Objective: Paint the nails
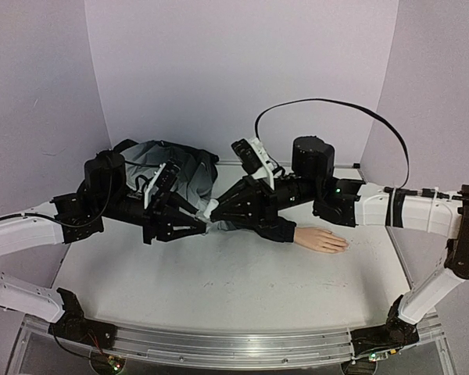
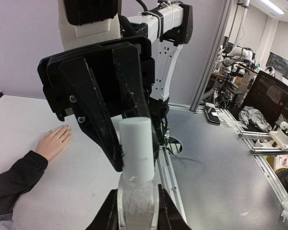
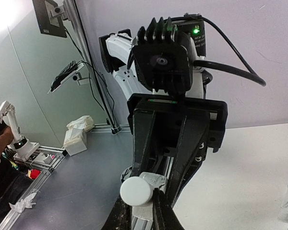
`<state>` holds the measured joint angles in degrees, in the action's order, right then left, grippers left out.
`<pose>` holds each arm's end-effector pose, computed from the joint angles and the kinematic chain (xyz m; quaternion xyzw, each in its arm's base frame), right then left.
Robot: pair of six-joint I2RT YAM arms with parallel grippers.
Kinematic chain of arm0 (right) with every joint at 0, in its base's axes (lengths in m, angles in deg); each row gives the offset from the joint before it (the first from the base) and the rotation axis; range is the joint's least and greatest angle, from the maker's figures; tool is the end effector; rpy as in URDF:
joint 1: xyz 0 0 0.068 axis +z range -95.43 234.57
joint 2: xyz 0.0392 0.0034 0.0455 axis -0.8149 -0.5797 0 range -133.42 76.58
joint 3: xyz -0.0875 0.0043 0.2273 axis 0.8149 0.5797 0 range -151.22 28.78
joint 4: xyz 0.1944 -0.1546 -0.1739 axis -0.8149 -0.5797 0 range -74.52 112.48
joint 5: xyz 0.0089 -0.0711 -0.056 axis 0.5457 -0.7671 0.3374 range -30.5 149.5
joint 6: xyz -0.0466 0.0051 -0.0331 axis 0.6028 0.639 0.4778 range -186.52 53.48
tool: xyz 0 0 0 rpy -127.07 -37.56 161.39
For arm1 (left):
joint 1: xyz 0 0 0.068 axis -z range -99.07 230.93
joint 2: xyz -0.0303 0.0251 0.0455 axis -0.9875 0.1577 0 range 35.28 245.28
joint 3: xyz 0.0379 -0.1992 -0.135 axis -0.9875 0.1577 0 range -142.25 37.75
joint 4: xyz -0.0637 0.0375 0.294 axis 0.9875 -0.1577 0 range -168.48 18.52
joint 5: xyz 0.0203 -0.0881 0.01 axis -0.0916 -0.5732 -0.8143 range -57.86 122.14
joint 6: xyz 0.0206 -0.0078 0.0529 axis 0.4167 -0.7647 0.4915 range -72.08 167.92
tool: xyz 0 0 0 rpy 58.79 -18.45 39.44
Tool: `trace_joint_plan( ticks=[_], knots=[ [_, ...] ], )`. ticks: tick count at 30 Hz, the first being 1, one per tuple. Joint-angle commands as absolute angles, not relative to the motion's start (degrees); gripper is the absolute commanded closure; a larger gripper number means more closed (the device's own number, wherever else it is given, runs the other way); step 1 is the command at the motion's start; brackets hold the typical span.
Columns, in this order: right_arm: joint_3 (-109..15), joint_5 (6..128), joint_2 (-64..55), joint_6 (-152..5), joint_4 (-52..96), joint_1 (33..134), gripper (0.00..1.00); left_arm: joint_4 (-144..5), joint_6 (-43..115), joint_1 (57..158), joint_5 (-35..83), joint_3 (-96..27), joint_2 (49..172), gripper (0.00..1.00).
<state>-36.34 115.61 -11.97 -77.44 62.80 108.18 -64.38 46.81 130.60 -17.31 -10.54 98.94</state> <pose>0.2077 0.3385 0.3152 -0.5433 0.3520 0.6153 0.4499 0.1772 -0.2565 0.2897 0.5320 0.5136 -0.5406 0.4013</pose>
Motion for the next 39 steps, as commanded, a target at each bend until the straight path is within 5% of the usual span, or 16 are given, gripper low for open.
trace_joint_plan(
  ticks=[1, 2, 5, 8, 16, 25, 39],
  knots=[
    [-36.4, 111.5, -10.4, -77.3, 63.3, 109.0, 1.0, -58.8, 51.0, 132.0, -11.1, -10.8, 96.4, 1.0],
    [-36.2, 106.4, -10.0, -78.1, 63.2, 109.0, 0.93, -58.8, 51.2, 132.0, -7.1, -10.5, 96.0, 1.0],
    [-35.3, 90.3, -7.9, -81.8, 62.2, 109.0, 0.39, -58.9, 53.0, 132.0, 7.5, -9.6, 94.4, 1.0],
    [-35.4, 80.0, -7.1, -87.3, 61.6, 109.0, 0.24, -59.2, 55.4, 132.0, 22.7, -8.5, 92.9, 1.0],
    [-45.4, 73.6, -15.2, -100.6, 61.7, 110.6, 0.26, -60.5, 56.6, 132.0, 37.5, -8.5, 92.9, 1.0],
    [-54.3, 69.6, -23.7, -108.1, 61.7, 111.0, 0.52, -61.7, 57.5, 132.1, 40.0, -9.1, 93.5, 1.0],
    [-57.9, 66.4, -26.6, -108.6, 62.4, 113.0, 0.49, -63.0, 58.6, 133.0, 44.0, -10.0, 95.2, 1.0]
  ],
)
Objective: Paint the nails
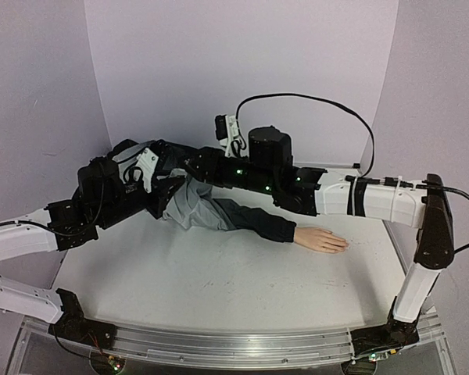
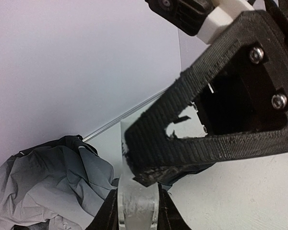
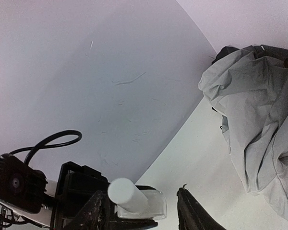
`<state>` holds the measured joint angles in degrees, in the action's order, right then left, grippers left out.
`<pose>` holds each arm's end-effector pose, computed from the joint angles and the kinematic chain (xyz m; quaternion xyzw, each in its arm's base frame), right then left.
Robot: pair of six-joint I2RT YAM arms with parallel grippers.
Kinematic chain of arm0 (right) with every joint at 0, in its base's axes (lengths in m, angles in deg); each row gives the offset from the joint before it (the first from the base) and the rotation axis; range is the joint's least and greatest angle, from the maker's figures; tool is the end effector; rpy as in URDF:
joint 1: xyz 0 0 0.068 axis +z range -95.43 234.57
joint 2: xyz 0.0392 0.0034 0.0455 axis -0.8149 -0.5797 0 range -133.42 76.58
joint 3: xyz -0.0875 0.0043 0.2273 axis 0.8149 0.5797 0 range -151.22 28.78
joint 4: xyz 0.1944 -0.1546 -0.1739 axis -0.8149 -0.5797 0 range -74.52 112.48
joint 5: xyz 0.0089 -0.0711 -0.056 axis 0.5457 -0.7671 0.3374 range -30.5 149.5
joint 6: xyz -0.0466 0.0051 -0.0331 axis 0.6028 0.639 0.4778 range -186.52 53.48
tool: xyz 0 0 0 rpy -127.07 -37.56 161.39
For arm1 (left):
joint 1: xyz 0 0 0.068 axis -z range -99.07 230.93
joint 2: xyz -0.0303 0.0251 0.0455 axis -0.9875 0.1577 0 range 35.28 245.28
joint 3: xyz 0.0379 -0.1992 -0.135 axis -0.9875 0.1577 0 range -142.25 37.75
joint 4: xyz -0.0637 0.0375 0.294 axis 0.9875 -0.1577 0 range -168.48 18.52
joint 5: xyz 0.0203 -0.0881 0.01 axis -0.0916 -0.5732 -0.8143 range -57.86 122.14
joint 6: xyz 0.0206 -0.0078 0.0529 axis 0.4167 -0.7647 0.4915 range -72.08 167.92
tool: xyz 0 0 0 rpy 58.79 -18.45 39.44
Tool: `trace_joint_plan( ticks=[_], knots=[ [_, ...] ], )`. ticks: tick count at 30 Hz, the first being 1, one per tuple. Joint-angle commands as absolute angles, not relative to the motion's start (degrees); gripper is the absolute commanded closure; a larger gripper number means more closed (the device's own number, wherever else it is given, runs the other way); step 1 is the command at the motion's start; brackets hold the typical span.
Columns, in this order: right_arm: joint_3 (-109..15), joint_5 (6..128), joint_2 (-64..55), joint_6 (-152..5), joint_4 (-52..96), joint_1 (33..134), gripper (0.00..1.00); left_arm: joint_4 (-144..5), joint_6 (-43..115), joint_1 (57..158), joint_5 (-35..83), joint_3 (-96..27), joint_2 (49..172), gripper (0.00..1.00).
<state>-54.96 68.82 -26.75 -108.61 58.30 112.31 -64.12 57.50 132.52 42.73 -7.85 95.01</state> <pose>0.2485 0.4059 0.3323 -0.1459 0.5838 0.6413 0.4760 0.1985 -0.2385 0.2895 0.3260 0.6720 -0.1727 0.6421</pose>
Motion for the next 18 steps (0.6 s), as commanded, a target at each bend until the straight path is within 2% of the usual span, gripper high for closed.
trace_joint_plan(
  ticks=[1, 4, 7, 14, 18],
  knots=[
    [-58.0, 66.1, -26.7, -108.8, 62.4, 113.0, 0.49, -63.1, 58.5, 133.0, 44.2, -10.1, 95.3, 1.0],
    [-58.8, 66.6, -27.7, -109.5, 62.4, 113.0, 0.52, -63.3, 58.2, 133.0, 44.0, -10.1, 95.8, 1.0],
    [-59.8, 67.2, -28.7, -110.1, 62.3, 113.1, 0.66, -63.4, 58.1, 133.1, 43.7, -10.2, 95.9, 1.0],
    [-59.0, 66.7, -29.0, -111.0, 62.3, 113.1, 0.68, -63.5, 57.5, 133.0, 44.1, -10.2, 95.6, 1.0],
    [-58.6, 66.9, -28.7, -110.3, 62.3, 113.1, 0.77, -63.5, 56.8, 133.0, 43.0, -10.1, 95.5, 1.0]
  ],
)
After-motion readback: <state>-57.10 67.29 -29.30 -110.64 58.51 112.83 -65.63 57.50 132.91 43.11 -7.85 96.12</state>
